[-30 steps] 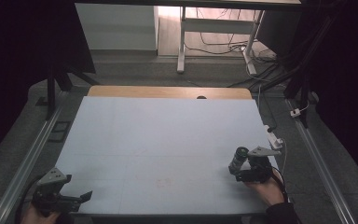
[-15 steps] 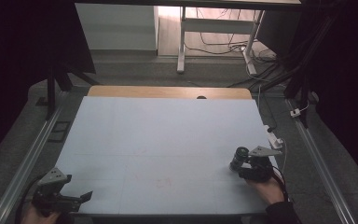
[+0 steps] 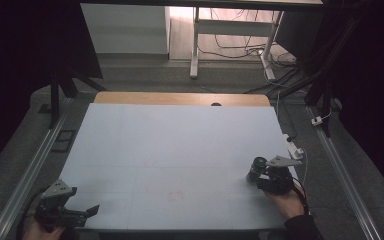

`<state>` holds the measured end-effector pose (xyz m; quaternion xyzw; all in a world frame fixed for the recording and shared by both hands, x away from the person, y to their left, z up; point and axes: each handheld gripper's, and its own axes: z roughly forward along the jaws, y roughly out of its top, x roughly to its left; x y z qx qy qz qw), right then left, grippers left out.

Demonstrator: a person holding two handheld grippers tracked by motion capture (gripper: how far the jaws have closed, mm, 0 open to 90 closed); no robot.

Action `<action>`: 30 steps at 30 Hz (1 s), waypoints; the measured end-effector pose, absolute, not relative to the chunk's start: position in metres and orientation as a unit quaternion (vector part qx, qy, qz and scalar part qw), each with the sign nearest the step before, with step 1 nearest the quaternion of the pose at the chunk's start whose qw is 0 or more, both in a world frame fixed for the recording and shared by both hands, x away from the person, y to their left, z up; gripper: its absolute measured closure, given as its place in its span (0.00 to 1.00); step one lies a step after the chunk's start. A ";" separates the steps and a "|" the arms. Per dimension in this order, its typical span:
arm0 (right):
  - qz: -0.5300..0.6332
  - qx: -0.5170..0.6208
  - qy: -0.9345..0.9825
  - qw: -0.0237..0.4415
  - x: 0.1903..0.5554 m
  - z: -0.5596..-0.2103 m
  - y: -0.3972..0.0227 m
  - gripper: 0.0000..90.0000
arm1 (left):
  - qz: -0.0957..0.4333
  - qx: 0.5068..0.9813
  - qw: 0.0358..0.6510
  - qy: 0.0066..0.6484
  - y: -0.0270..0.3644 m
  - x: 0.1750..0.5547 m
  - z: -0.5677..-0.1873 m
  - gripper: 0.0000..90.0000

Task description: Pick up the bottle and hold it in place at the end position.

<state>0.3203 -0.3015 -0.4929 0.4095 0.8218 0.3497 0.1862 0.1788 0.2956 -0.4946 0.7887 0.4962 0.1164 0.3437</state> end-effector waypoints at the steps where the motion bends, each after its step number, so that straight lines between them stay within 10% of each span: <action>1: 0.348 0.411 0.821 0.189 0.320 -0.492 -0.301 0.59 | 0.116 0.789 0.344 0.496 0.296 0.179 -0.495 0.00; 30: 0.388 0.408 0.808 0.173 0.326 -0.470 -0.274 0.59 | 0.114 0.787 0.342 0.500 0.296 0.180 -0.495 0.00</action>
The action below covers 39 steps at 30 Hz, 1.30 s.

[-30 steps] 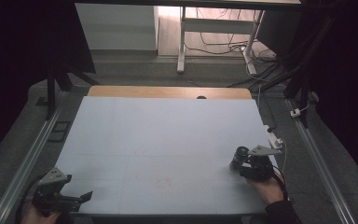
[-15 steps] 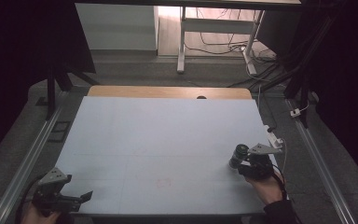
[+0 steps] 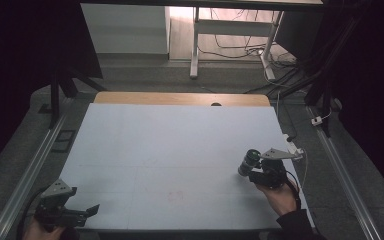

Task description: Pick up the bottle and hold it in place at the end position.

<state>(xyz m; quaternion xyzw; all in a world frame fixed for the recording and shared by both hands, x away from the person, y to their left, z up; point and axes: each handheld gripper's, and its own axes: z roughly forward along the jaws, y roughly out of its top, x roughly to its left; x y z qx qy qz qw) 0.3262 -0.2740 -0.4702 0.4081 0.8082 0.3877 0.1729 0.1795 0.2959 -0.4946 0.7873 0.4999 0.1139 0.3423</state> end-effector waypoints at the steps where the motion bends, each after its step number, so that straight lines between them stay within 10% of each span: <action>1: 0.389 0.407 0.808 0.172 0.327 -0.470 -0.272 0.59 | 0.114 0.787 0.342 0.500 0.296 0.180 -0.495 0.00; 39: 0.390 0.320 0.849 0.158 0.379 -0.460 -0.163 0.59 | 0.112 0.784 0.350 0.500 0.298 0.178 -0.495 0.00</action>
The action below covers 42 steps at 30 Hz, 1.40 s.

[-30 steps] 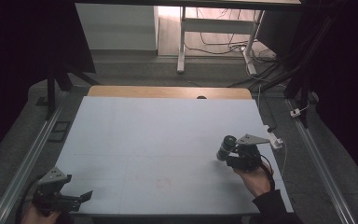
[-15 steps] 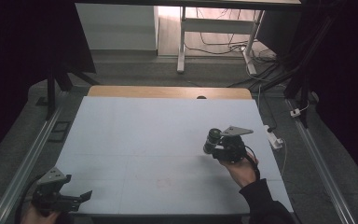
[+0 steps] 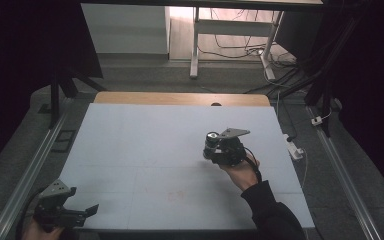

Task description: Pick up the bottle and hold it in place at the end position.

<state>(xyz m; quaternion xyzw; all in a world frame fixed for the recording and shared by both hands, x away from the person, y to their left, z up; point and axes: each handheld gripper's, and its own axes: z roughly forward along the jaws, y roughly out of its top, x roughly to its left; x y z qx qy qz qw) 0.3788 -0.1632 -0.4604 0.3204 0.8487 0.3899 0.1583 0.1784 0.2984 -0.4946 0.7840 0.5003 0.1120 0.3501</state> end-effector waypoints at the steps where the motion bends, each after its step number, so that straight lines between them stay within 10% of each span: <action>1: 0.390 0.320 0.849 0.157 0.380 -0.461 -0.160 0.59 | 0.112 0.784 0.350 0.500 0.299 0.178 -0.495 0.00; 42: 0.367 0.292 0.871 0.148 0.426 -0.500 -0.082 0.59 | 0.112 0.785 0.355 0.495 0.299 0.178 -0.494 0.00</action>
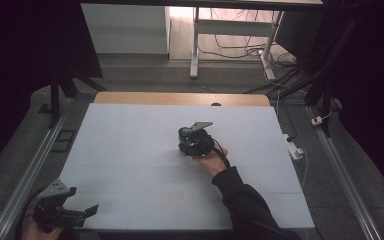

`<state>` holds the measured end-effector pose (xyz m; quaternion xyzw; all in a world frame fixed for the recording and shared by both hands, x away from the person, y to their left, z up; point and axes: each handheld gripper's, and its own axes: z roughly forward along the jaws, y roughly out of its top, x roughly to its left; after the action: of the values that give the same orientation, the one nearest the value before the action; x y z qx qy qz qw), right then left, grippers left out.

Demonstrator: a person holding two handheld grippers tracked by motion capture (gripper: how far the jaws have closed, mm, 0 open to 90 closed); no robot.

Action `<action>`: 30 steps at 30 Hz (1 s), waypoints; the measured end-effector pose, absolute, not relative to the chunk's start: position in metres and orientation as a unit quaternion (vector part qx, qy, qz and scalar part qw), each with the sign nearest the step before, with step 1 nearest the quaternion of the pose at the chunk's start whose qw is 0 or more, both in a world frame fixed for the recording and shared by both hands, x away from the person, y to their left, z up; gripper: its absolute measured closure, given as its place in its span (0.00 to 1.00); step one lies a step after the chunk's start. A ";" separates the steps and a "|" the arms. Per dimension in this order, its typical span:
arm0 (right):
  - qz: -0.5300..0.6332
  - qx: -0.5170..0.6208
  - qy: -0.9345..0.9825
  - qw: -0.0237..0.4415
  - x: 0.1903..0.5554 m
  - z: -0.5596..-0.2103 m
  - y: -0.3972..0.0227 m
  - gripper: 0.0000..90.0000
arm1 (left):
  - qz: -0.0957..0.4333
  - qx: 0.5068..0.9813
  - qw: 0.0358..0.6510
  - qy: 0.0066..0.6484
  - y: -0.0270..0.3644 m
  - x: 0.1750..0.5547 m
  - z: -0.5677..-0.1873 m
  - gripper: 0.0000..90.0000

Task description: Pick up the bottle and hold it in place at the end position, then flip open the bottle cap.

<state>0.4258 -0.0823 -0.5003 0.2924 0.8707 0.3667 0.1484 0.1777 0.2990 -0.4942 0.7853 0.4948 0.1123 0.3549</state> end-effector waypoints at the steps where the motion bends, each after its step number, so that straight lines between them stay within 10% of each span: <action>1: 0.366 0.293 0.871 0.149 0.426 -0.501 -0.082 0.59 | 0.112 0.785 0.355 0.495 0.299 0.178 -0.494 0.00; 30: 0.372 0.285 0.871 0.147 0.426 -0.507 -0.087 0.59 | 0.118 0.787 0.362 0.486 0.295 0.180 -0.490 0.00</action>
<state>0.4262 -0.0871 -0.5071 0.2854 0.8708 0.3723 0.1471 0.1802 0.2948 -0.4904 0.7869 0.4855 0.1178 0.3621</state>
